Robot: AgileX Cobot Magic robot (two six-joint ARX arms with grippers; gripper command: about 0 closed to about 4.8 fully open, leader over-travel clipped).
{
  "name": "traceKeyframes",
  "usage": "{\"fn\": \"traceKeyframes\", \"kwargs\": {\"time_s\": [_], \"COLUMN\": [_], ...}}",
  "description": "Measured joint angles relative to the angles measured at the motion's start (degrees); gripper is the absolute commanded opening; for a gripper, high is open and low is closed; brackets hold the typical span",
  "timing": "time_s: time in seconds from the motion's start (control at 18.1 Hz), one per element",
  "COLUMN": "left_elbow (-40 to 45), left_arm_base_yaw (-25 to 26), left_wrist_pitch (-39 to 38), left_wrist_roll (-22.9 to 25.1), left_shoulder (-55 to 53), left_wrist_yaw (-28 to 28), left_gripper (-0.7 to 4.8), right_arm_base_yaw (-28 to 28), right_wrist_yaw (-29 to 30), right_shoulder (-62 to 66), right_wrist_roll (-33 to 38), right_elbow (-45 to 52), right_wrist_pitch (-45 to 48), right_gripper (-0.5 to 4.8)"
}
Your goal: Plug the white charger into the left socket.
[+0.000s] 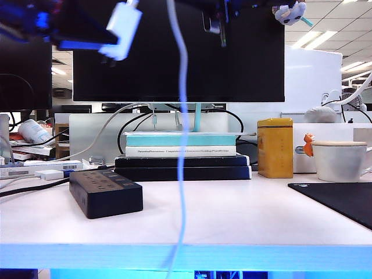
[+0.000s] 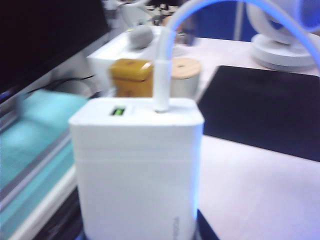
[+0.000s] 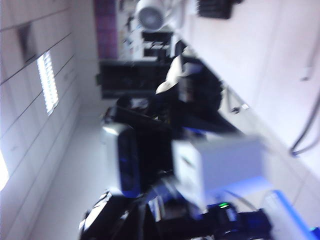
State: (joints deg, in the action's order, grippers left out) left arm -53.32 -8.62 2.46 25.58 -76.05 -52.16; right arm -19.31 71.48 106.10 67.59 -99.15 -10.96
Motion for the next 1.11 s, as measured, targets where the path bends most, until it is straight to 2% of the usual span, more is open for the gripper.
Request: {"fn": "traceKeyframes", "kwargs": {"time_s": [0.22, 0.39, 0.66, 1.11], "left_elbow": [0.0, 0.0, 1.2, 5.3], "left_arm_base_yaw": [5.5, 8.8, 9.4, 9.4], "left_wrist_pitch": [0.3, 0.3, 0.5, 3.6], "left_wrist_roll": [-1.5, -4.5, -4.9, -4.6], "left_shoulder": [-1.1, -2.7, -4.5, -10.3], "left_wrist_yaw": [-4.6, -9.9, -14.1, -14.3], "left_gripper": [2.1, 2.1, 2.1, 2.1], "right_arm_base_yaw": [-0.6, -2.2, -4.3, -4.6], "right_wrist_yaw": [-3.8, -7.6, -11.2, -13.9], "right_shoulder": [0.0, 0.0, 0.9, 3.8], "right_wrist_roll": [-6.6, -10.7, -17.2, -22.0], "right_elbow": [0.0, 0.0, 0.0, 0.1], "right_wrist_pitch": [-7.0, -8.0, -9.0, -11.2], "right_gripper": [-0.02, -0.02, -0.02, -0.02]}}
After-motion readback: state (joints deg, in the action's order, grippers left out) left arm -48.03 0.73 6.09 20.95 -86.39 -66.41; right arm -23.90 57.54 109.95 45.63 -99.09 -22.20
